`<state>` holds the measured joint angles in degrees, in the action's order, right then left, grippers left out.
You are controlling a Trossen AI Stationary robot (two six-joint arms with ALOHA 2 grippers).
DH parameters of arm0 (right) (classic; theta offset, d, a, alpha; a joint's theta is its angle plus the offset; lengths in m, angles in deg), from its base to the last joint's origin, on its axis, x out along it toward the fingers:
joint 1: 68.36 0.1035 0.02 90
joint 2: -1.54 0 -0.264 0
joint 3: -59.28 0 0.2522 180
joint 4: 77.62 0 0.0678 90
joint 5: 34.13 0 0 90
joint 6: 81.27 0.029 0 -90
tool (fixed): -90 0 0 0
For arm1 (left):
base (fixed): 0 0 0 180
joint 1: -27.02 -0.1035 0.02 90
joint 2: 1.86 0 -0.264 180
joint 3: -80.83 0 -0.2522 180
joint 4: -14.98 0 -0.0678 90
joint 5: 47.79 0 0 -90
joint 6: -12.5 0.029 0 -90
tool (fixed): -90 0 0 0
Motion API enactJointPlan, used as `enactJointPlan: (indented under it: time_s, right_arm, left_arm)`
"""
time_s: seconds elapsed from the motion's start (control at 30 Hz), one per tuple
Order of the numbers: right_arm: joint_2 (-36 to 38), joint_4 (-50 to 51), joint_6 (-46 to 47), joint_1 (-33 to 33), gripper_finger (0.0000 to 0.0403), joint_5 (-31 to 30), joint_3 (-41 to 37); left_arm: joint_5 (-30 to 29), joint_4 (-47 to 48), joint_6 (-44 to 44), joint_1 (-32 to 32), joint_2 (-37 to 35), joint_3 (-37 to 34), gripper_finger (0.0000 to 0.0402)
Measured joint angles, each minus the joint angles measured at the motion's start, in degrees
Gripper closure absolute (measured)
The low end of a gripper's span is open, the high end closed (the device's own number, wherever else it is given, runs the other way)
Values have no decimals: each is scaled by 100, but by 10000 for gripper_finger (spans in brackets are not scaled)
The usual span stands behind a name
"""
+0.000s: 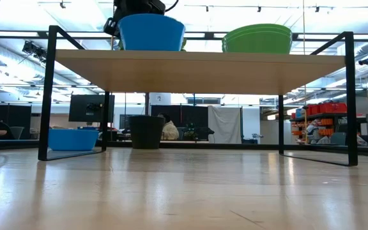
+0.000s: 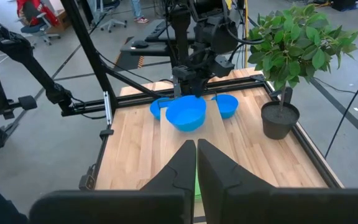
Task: Pick & Place Mini bowls
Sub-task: Put the bottom blue bowl on the shelf
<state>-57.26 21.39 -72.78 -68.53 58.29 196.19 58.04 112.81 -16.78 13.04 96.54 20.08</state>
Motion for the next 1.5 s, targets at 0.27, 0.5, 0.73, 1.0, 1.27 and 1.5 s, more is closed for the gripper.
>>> enactJointPlan:
  time_s: [0.27, 0.5, 0.73, 1.0, 1.27, 1.5]
  right_arm:
    - [0, 1, 0, -1, 382, 0, 0]
    - [0, 1, 1, -1, 382, 0, 0]
    - [0, 1, 0, 0, 382, 1, 0]
    - [2, -1, 0, -2, 382, -1, 0]
    - [2, 0, 0, -1, 382, 1, 0]
    - [1, 0, 0, -1, 382, 0, 0]
  left_arm:
    - [45, -132, 23, 2, 14, 0, 401]
    - [78, -250, -62, 98, -114, 0, 401]
    - [83, -432, -187, 180, -427, 0, 401]
    - [81, -706, -332, 337, -587, -131, 401]
    - [237, -1227, -502, 428, -1017, -885, 401]
    - [519, -1234, -613, 321, -1322, -1468, 401]
